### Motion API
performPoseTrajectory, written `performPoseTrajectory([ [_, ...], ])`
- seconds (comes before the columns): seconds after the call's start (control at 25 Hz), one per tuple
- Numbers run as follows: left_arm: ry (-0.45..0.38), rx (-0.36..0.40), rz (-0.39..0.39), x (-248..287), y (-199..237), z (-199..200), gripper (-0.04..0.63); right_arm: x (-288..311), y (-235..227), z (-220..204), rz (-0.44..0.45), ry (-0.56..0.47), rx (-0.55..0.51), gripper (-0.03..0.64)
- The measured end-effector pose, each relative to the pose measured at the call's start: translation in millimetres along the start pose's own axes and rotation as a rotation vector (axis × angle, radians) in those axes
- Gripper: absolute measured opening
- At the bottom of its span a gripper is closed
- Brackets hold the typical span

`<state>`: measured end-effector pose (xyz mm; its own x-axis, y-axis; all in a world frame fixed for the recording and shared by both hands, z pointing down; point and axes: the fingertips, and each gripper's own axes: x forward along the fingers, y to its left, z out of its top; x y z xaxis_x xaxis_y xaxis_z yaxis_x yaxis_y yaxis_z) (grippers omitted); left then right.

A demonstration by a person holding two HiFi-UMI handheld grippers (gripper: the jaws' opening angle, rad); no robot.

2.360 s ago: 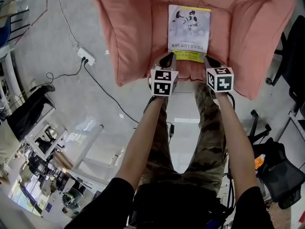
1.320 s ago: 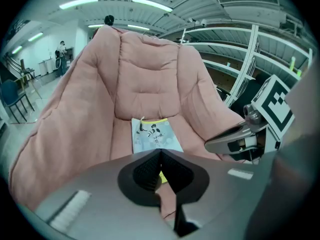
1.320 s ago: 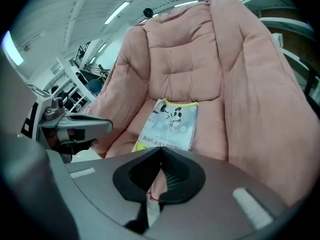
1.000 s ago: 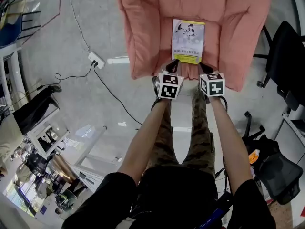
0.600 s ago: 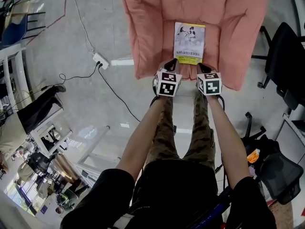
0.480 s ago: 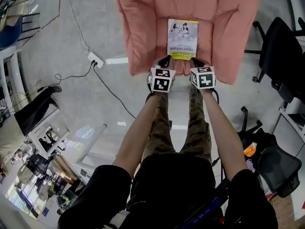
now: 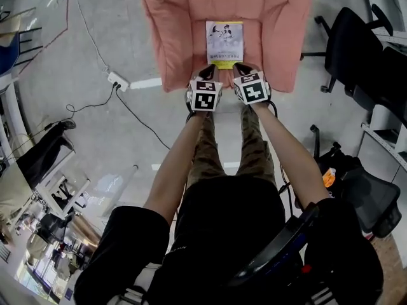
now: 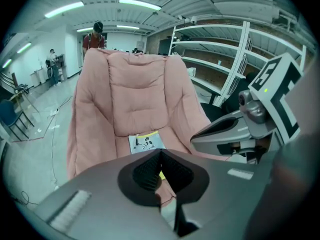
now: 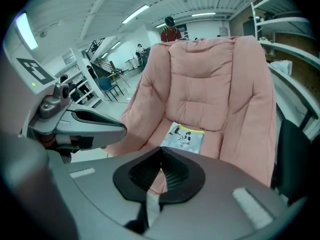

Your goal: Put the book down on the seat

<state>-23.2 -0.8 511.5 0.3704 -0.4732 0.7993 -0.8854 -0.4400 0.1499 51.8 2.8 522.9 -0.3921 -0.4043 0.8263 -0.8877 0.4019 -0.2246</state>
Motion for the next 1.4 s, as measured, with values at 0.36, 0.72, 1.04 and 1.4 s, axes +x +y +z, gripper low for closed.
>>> performPoseTrajectory([
  [0.36,-0.118,0.033,0.024,-56.3,-1.3,50.0,0.002,-56.7,12.0,45.6,-0.037,-0.104,-0.005,0.012],
  [0.72,-0.231,0.085,0.051,-101.4,6.9,103.4,0.002,-113.0,28.5,93.0,-0.052,-0.240,-0.021,0.012],
  [1.04,-0.348,0.157,0.044,-155.6,-20.2,145.1,0.002,-168.0,33.5,133.3,-0.082,-0.368,-0.044,0.012],
  [1.4,-0.592,0.263,0.066,-222.7,-30.8,215.2,0.002,-249.1,54.2,201.9,-0.096,-0.645,-0.198,0.012],
])
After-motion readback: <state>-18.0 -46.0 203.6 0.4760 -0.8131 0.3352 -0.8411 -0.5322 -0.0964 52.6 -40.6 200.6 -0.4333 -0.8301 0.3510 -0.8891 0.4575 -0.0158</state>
